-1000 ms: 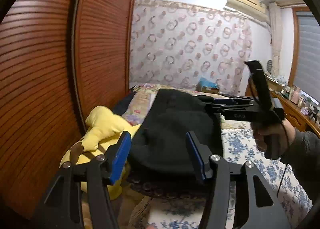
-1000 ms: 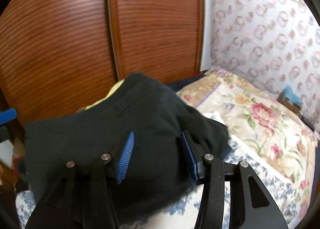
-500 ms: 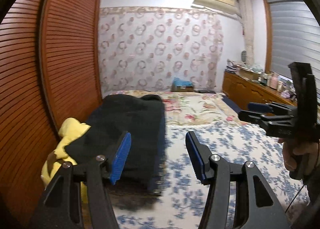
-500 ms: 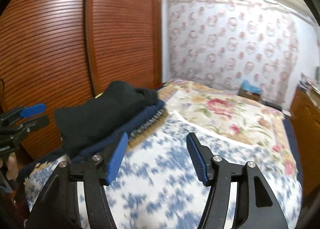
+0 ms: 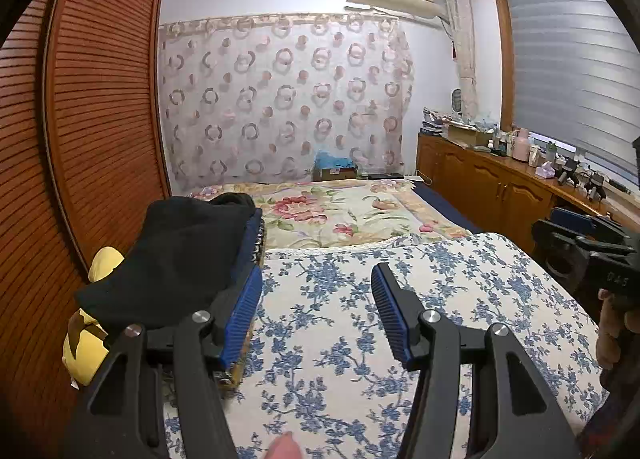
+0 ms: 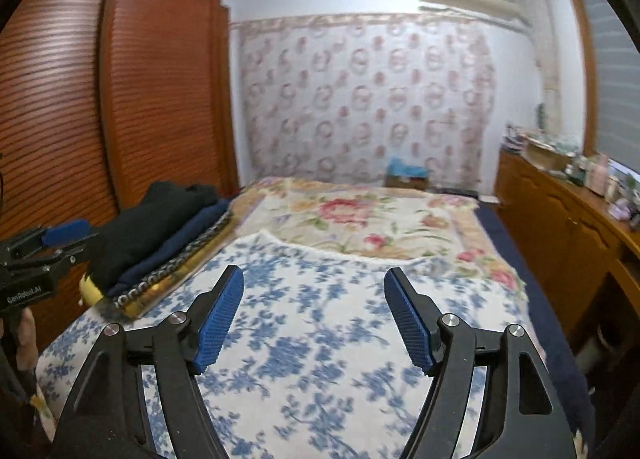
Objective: Fold small clothes
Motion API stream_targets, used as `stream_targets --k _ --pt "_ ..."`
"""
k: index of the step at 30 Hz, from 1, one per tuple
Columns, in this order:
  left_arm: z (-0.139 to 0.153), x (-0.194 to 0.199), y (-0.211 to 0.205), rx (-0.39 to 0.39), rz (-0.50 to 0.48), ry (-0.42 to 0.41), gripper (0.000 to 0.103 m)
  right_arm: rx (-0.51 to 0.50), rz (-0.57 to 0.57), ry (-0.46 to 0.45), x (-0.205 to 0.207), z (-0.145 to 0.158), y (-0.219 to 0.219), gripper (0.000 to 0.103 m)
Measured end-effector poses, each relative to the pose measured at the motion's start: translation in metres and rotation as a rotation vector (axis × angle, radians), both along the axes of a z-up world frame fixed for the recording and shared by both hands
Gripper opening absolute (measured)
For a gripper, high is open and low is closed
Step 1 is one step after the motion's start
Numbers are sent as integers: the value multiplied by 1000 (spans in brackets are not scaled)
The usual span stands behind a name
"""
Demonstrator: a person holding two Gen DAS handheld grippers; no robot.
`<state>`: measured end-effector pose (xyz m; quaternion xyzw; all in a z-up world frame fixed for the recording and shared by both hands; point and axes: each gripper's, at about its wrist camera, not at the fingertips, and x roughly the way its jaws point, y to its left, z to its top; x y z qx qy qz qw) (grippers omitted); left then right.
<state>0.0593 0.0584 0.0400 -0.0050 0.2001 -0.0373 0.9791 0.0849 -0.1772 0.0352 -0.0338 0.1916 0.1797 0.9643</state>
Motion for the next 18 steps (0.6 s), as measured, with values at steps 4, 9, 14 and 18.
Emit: stream_targets --k 4,9,14,18 --pt "4 -3 -9 -4 1 -3 56 13 -32 -15 -12 3 -14 75" --pt "5 -4 -14 -23 -15 2 56 22 -43 -12 -18 1 -21 75" --pt "6 -6 -16 -20 -4 -6 57 22 -51 -14 -19 0 -23 75" --pt "7 -7 -15 -23 4 -6 57 27 -55 -14 -20 2 -25 75"
